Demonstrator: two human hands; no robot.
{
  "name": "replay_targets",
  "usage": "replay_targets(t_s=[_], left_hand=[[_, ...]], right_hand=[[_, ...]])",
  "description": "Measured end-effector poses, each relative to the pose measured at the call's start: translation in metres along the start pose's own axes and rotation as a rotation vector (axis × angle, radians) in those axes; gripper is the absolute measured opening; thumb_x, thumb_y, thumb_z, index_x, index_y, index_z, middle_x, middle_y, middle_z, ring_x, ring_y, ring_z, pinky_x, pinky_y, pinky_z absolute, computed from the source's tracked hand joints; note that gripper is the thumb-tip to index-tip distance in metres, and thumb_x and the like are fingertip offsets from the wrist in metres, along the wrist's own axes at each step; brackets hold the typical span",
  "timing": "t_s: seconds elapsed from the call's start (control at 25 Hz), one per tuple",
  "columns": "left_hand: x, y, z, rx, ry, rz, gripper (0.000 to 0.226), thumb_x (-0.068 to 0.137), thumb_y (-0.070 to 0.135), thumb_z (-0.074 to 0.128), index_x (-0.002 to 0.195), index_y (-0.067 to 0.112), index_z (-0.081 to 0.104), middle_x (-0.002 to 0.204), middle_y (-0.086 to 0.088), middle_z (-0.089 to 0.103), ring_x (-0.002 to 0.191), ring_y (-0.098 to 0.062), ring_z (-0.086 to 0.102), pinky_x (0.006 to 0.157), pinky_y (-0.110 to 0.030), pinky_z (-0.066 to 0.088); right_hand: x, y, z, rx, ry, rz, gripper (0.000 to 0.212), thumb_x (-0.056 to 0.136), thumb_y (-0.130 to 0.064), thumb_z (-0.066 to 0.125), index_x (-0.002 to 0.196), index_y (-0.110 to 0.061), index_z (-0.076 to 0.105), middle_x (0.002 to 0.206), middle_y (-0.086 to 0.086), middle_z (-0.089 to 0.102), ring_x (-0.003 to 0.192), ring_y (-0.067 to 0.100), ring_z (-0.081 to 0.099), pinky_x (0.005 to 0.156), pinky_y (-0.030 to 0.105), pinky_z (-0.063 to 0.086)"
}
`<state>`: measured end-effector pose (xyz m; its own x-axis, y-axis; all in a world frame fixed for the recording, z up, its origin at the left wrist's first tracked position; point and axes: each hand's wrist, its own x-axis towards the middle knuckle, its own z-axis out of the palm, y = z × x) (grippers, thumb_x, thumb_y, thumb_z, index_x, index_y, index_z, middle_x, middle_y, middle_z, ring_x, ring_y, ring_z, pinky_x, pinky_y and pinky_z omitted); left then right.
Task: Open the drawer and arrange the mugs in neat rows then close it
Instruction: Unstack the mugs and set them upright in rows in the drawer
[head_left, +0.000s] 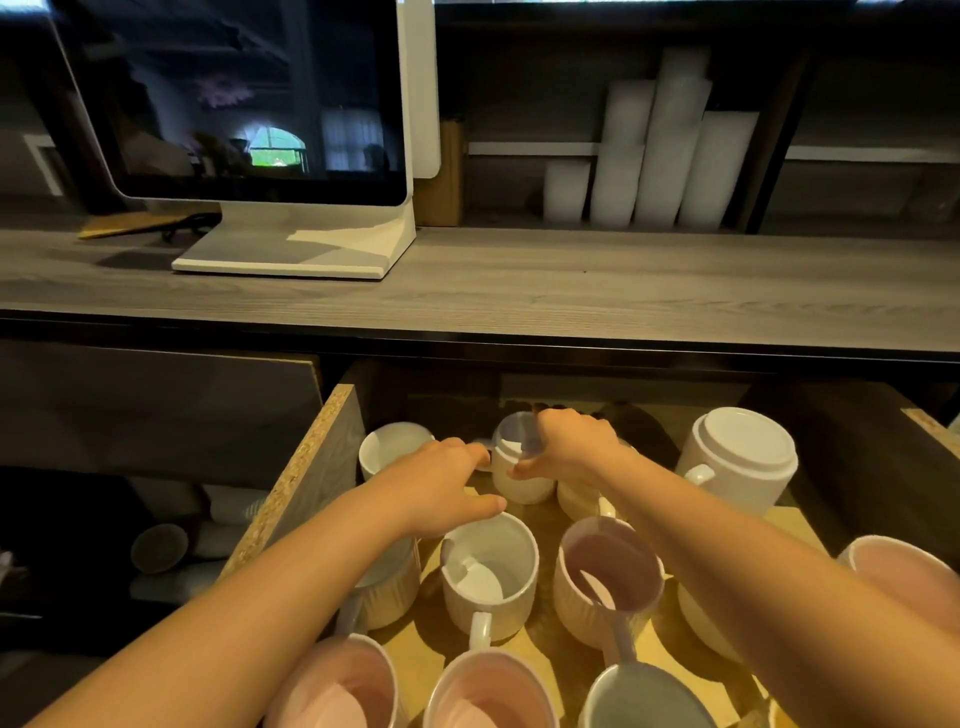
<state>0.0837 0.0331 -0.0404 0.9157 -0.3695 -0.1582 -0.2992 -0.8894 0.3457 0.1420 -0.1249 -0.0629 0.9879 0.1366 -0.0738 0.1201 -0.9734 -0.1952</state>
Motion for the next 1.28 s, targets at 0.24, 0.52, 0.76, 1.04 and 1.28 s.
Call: replay_targets(t_s=[0.24, 0.52, 0.76, 1.04, 1.28], left_hand=[[0.001, -0.013, -0.001, -0.010, 0.002, -0.062, 0.063, 0.088, 0.040, 0.059, 0.142, 0.024, 0.031, 0.145, -0.001, 0.039, 0.126, -0.019, 0.045, 0.097, -0.030, 0.043], [-0.004, -0.004, -0.012, -0.118, 0.175, 0.087, 0.095, 0.076, 0.040, 0.072, 0.147, 0.033, 0.009, 0.156, 0.008, 0.018, 0.141, -0.016, 0.022, 0.111, -0.036, 0.029], [-0.010, 0.030, -0.008, -0.267, 0.251, 0.328, 0.087, 0.063, 0.048, 0.078, 0.134, 0.040, 0.027, 0.131, 0.016, 0.048, 0.119, -0.006, 0.047, 0.099, -0.038, 0.046], [-0.020, 0.052, -0.002, -0.367, 0.337, 0.417, 0.085, 0.056, 0.048, 0.081, 0.128, 0.038, 0.037, 0.120, 0.019, 0.054, 0.112, -0.003, 0.052, 0.093, -0.029, 0.050], [-0.021, 0.056, -0.001, -0.707, 0.277, 0.326, 0.069, 0.059, 0.036, 0.083, 0.118, 0.034, 0.048, 0.113, 0.016, 0.058, 0.106, -0.005, 0.058, 0.083, -0.022, 0.053]], right_hand=[[-0.007, 0.000, 0.000, 0.082, 0.120, -0.003, 0.058, 0.070, -0.047, 0.074, 0.117, -0.017, 0.056, 0.102, 0.003, 0.063, 0.090, 0.018, 0.062, 0.072, 0.028, 0.055], [-0.055, 0.000, -0.041, 0.245, 0.179, -0.209, 0.082, 0.067, -0.046, 0.076, 0.137, -0.024, 0.039, 0.132, -0.001, 0.051, 0.115, 0.016, 0.050, 0.080, 0.022, 0.043], [-0.107, 0.016, -0.077, 0.220, 0.194, -0.260, 0.089, 0.060, -0.053, 0.079, 0.136, -0.030, 0.039, 0.131, -0.007, 0.050, 0.114, 0.011, 0.048, 0.084, 0.023, 0.045], [-0.134, 0.040, -0.081, 0.349, 0.145, -0.290, 0.089, 0.065, -0.049, 0.077, 0.140, -0.038, 0.030, 0.142, -0.014, 0.040, 0.126, 0.007, 0.039, 0.099, 0.024, 0.040], [-0.139, 0.061, -0.072, 0.627, -0.038, -0.345, 0.092, 0.071, -0.033, 0.077, 0.134, -0.053, 0.012, 0.124, -0.038, 0.031, 0.116, -0.007, 0.040, 0.082, 0.004, 0.040]])
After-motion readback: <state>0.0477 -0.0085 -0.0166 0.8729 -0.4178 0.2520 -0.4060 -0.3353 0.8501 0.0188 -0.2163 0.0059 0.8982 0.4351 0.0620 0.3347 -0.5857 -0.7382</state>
